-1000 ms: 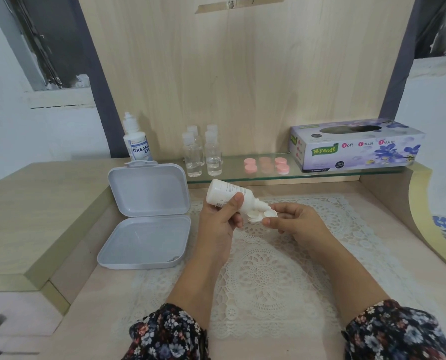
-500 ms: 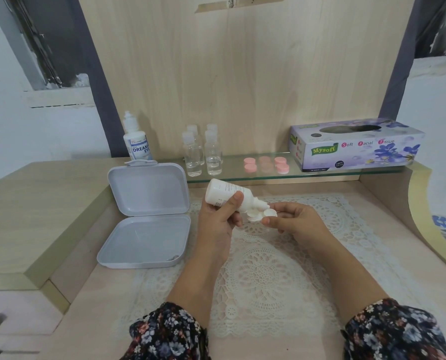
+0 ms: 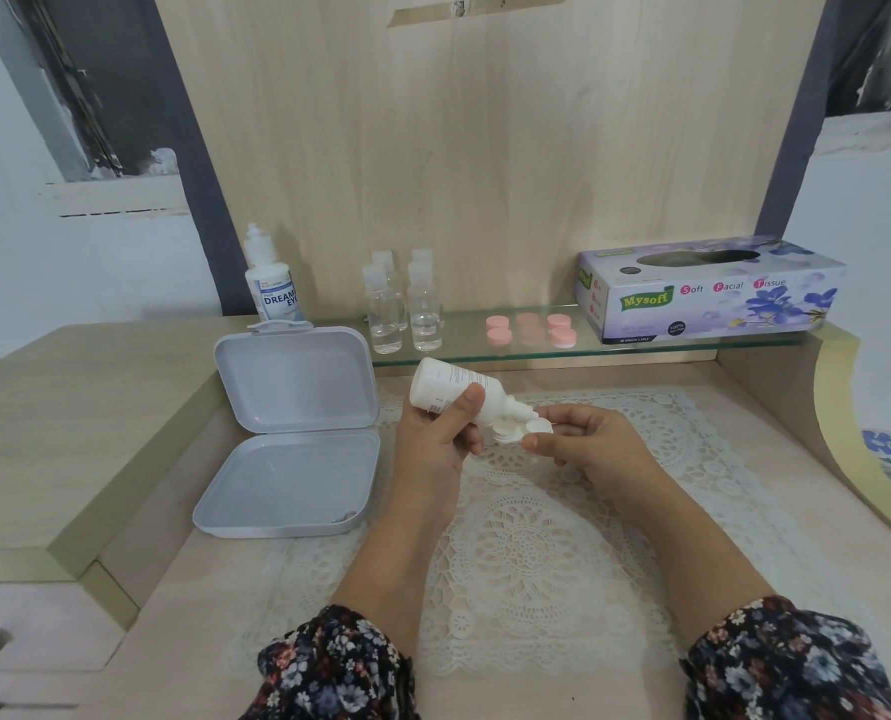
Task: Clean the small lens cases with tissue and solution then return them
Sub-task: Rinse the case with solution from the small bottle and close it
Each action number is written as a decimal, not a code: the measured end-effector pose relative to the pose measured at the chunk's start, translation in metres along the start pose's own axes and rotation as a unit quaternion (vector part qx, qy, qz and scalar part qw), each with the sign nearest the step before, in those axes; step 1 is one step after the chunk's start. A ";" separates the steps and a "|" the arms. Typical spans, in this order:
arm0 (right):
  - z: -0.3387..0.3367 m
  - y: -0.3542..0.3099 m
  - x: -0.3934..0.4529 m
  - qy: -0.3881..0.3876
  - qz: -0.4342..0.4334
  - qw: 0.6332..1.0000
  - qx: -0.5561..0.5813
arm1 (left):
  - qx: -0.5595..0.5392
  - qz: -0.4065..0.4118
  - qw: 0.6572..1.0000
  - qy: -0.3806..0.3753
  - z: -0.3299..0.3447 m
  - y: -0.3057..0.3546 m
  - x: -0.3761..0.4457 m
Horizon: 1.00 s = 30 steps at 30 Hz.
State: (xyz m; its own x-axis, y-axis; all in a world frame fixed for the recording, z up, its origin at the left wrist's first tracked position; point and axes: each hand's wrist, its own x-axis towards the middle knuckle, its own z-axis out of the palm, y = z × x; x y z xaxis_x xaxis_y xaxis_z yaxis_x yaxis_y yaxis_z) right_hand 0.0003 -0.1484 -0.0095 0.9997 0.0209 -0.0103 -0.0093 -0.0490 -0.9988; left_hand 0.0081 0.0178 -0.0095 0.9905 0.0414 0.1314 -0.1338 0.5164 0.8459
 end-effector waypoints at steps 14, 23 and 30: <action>0.000 0.001 0.001 0.002 0.001 1.000 0.002 | 0.002 0.003 1.000 -0.001 -0.002 -0.002 0.002; 0.000 0.001 0.000 -0.001 0.001 1.000 0.014 | -0.005 0.007 1.000 -0.005 -0.004 -0.003 0.004; 0.000 0.002 0.001 -0.003 0.001 1.000 0.013 | -0.008 0.006 1.000 -0.001 -0.004 -0.003 0.005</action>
State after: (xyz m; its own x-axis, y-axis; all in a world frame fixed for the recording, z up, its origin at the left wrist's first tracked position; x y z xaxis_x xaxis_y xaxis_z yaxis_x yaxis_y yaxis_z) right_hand 0.0015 -0.1486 -0.0114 0.9996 0.0261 -0.0127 -0.0121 -0.0230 -0.9997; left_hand 0.0131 0.0200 -0.0134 0.9887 0.0452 0.1431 -0.1451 0.5302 0.8354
